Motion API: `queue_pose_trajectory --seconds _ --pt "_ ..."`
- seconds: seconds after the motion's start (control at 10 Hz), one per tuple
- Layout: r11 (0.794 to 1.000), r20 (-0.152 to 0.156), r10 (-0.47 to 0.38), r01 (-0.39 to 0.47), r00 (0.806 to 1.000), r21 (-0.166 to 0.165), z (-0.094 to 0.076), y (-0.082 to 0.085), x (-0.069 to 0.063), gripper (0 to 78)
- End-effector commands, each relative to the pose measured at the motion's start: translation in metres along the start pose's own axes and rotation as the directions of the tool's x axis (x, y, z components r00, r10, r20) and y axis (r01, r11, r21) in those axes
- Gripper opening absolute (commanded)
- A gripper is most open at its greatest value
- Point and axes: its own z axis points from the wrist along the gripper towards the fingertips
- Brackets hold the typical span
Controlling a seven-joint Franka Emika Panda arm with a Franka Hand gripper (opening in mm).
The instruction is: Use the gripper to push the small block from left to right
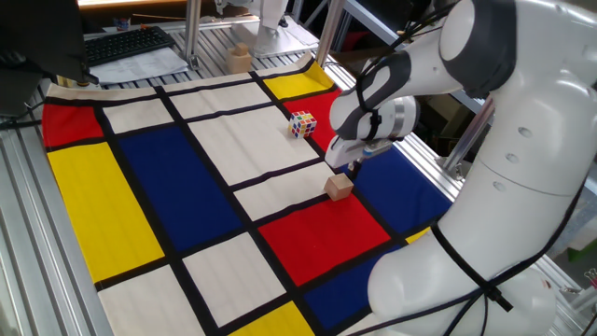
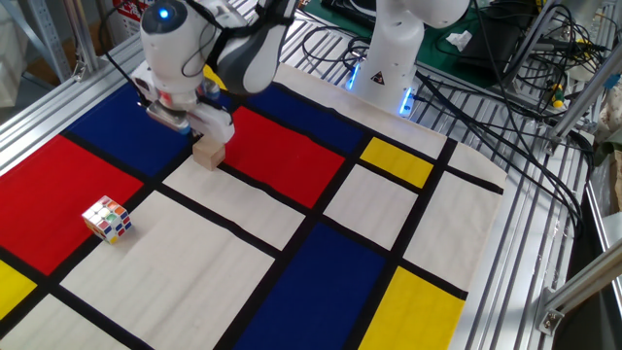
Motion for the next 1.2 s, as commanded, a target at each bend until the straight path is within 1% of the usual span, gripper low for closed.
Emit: queue_pose_trajectory --seconds 0.1,0.6,0.7,0.8,1.0,1.2 --pt "1.000 0.003 0.012 -0.012 1.000 0.007 0.000 0.000 -0.002 0.0" --pt "1.000 -0.003 0.024 -0.024 1.000 0.006 0.004 0.002 -0.003 0.0" --pt "0.999 -0.006 0.032 -0.032 0.999 0.008 0.006 0.003 -0.002 0.0" --pt "0.999 -0.015 0.045 -0.045 0.999 0.015 0.008 0.003 0.001 0.0" --pt "0.999 -0.015 0.051 -0.051 0.999 0.004 0.011 0.005 0.006 0.0" --pt "0.999 -0.014 0.053 -0.053 0.999 -0.013 0.011 0.005 0.007 0.0"
